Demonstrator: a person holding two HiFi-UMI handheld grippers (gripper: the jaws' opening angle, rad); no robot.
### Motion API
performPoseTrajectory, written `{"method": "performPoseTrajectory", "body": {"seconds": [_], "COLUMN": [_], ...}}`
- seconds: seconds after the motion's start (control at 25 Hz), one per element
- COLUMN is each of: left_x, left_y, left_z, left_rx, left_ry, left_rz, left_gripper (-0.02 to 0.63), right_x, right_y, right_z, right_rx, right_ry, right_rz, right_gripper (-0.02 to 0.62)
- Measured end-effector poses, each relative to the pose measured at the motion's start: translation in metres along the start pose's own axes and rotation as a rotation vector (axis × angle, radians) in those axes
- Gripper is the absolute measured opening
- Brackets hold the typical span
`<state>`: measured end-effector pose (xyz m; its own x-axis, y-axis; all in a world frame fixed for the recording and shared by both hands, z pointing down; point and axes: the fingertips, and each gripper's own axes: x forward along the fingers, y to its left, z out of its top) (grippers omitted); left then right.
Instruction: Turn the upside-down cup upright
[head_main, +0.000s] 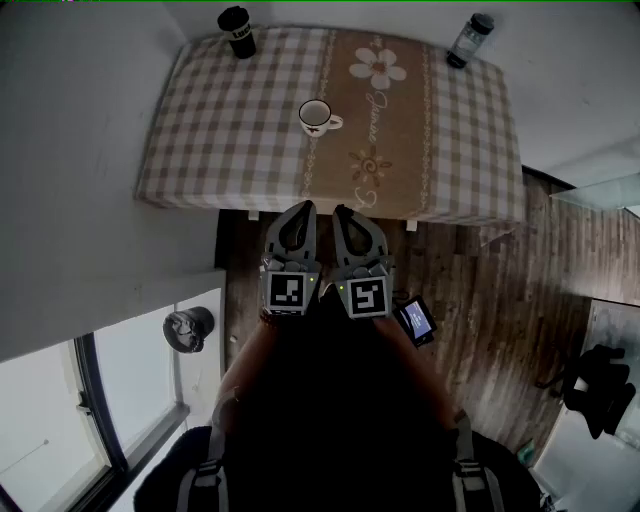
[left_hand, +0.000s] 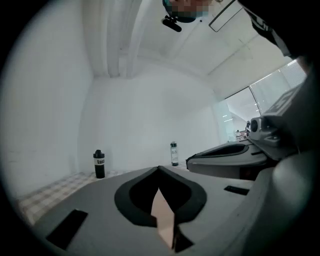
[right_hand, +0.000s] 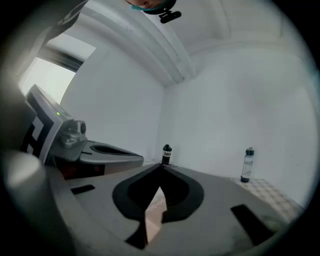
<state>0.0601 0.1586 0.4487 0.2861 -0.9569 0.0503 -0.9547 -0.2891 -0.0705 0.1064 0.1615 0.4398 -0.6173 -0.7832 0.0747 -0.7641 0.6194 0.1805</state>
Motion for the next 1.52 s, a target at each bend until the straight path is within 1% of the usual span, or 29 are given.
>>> {"method": "performPoseTrajectory", "body": {"seconds": [0.08,0.36,0.52,0.72,0.84,0.92,1.0,1.12,1.28,1.52], "left_x": [0.007,0.046,0.071,0.085,0.109,0.128,0.141,0.156,0.170,0.185], "left_y": [0.007,0.035,0.055,0.076,0.090,0.100,0.109,0.117,0.130,0.160], "left_z": [0.004,0.004,0.009,0.001,0.003,-0.005,-0.012,-0.011,-0.011,-0.030], "left_rx": [-0.008,-0.023,-0.034,-0.046,-0.019,-0.004,-0.015,-0.042,-0.050,-0.078], "left_ry": [-0.002,-0.016,-0.017,-0.008,0.000,0.006,0.010,0.009,-0.004,0.024], "left_rz": [0.004,-0.002,0.001,-0.014,-0.045,-0.071,-0.091,-0.122,-0.169,-0.200], "left_gripper": [-0.002,-0.002,-0.002,-0.002,-0.002,-0.002,-0.002,-0.002,-0.002,-0.002], "right_x": [0.008,0.051,0.077,0.101,0.128,0.148,0.161,0.176,0.201,0.227], "right_y": [-0.002,-0.012,-0.021,-0.028,-0.040,-0.050,-0.055,-0.055,-0.054,-0.068], "right_z": [-0.001,0.001,-0.004,-0.009,-0.010,-0.012,-0.015,-0.019,-0.019,-0.027], "right_rx": [-0.012,-0.043,-0.044,-0.056,-0.079,-0.099,-0.105,-0.126,-0.160,-0.144], "right_ry": [0.016,0.018,0.048,0.078,0.104,0.119,0.137,0.162,0.175,0.202], "right_rz": [-0.003,0.012,0.025,0.017,0.013,0.004,-0.010,-0.016,-0.025,-0.093], "right_gripper": [0.005,0.006,0.006,0.006,0.006,0.006,0.006,0.006,0.006,0.006]}}
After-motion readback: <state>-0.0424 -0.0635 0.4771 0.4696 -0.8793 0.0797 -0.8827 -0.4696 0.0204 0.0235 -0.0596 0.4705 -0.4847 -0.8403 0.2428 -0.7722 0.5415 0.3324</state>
